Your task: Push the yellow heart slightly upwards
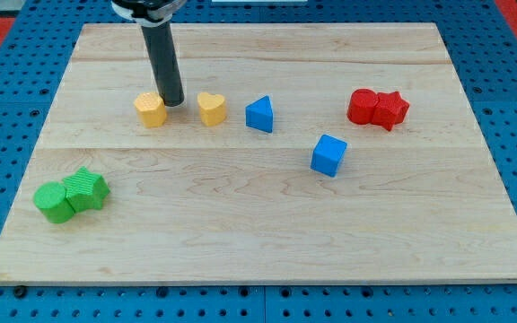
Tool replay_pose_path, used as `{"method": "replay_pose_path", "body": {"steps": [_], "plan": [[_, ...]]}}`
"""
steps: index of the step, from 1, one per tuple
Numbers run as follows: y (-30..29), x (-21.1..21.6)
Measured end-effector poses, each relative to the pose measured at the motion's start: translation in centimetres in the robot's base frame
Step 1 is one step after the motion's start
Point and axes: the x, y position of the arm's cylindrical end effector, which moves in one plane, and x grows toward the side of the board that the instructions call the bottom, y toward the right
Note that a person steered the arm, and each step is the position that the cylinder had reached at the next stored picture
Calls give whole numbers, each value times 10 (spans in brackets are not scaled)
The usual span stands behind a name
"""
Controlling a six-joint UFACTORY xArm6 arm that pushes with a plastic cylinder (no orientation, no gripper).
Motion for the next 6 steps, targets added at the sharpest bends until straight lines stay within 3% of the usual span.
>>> {"method": "replay_pose_path", "body": {"steps": [1, 2, 6], "plan": [[23, 32], [58, 38], [64, 25]]}}
